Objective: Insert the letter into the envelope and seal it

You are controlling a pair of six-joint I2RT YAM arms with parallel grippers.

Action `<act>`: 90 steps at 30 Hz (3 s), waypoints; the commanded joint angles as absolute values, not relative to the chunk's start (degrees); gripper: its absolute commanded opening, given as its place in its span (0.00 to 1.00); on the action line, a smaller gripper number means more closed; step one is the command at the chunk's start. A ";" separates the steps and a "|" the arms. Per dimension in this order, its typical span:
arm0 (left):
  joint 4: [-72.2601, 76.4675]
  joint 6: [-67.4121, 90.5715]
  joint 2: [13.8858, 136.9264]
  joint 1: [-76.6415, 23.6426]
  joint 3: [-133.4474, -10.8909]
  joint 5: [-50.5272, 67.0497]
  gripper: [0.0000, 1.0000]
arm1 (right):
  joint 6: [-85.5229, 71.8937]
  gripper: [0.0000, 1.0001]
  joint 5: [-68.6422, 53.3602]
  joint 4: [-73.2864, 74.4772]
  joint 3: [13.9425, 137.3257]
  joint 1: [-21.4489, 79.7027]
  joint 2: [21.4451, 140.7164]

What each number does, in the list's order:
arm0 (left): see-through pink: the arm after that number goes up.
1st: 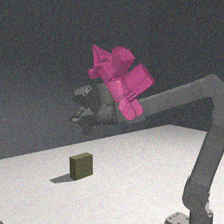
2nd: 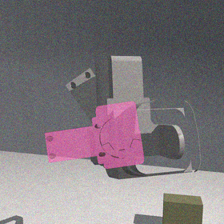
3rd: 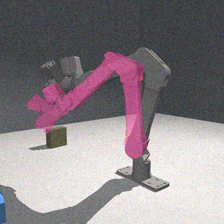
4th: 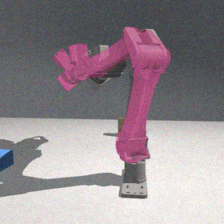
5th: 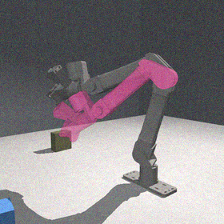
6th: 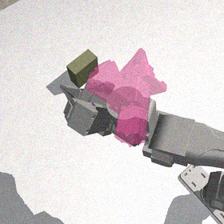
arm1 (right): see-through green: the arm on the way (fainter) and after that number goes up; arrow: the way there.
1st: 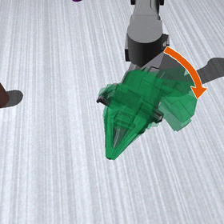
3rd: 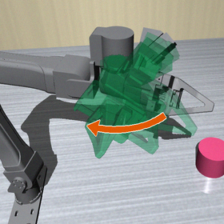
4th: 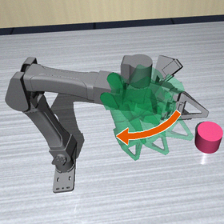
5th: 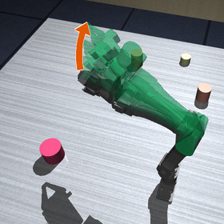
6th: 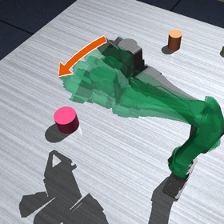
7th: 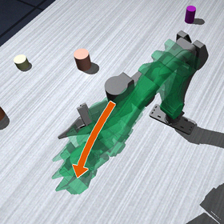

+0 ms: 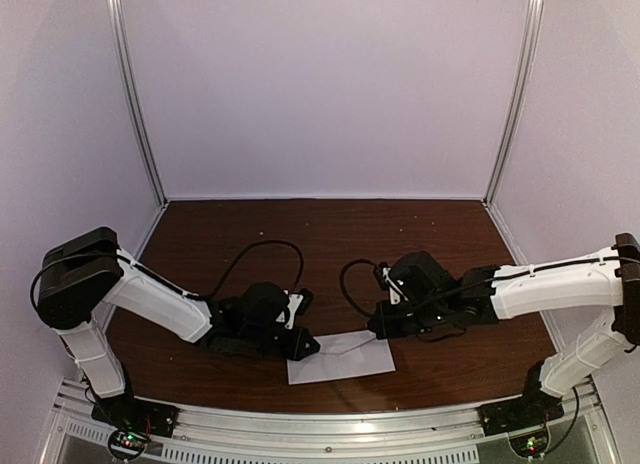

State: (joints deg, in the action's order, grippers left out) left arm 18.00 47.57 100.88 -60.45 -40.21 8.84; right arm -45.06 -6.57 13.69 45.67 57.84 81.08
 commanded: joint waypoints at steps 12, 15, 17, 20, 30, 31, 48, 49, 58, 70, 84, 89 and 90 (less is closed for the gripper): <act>20.08 48.60 100.99 -61.30 -39.37 7.64 0.11 | -41.02 0.00 -4.06 11.37 53.42 63.18 93.84; 20.04 48.60 100.98 -61.35 -39.46 7.67 0.10 | -40.58 0.00 -3.74 11.11 54.19 63.50 95.97; 20.08 48.60 100.98 -61.35 -39.46 7.70 0.11 | -40.41 0.00 -3.84 10.77 54.48 63.55 96.97; 20.04 48.60 100.99 -61.34 -39.38 7.66 0.10 | -40.25 0.00 -4.55 10.28 54.73 63.70 97.94; 20.21 48.69 100.98 -61.37 -39.20 7.70 0.10 | -40.08 0.00 -7.72 7.53 54.14 64.40 99.43; 20.21 48.74 100.99 -61.36 -39.14 7.74 0.10 | -40.08 0.00 -8.12 7.35 54.22 64.42 99.67; 20.67 48.79 100.90 -61.43 -38.72 7.94 0.10 | -42.08 0.00 -9.83 4.01 52.34 64.61 103.50; 20.92 48.78 100.83 -61.39 -38.57 7.95 0.10 | -42.36 0.00 -10.37 3.89 52.27 64.61 103.90; 20.38 50.20 100.35 -61.37 -38.38 11.29 0.07 | -46.52 0.25 -13.23 -2.64 50.67 64.78 102.29; 15.39 47.20 102.70 -61.35 -43.30 11.98 0.07 | -47.32 0.56 -5.39 -0.97 51.09 65.00 88.49; 17.96 46.68 103.60 -61.35 -42.96 12.31 0.07 | -52.09 0.66 1.61 2.34 41.65 64.95 73.24; 15.65 46.21 103.65 -61.35 -44.13 10.97 0.07 | -54.49 0.47 4.61 1.84 35.23 64.87 65.52; 15.67 46.23 103.48 -61.37 -44.07 10.71 0.08 | -54.65 0.44 4.49 1.58 34.85 64.89 65.07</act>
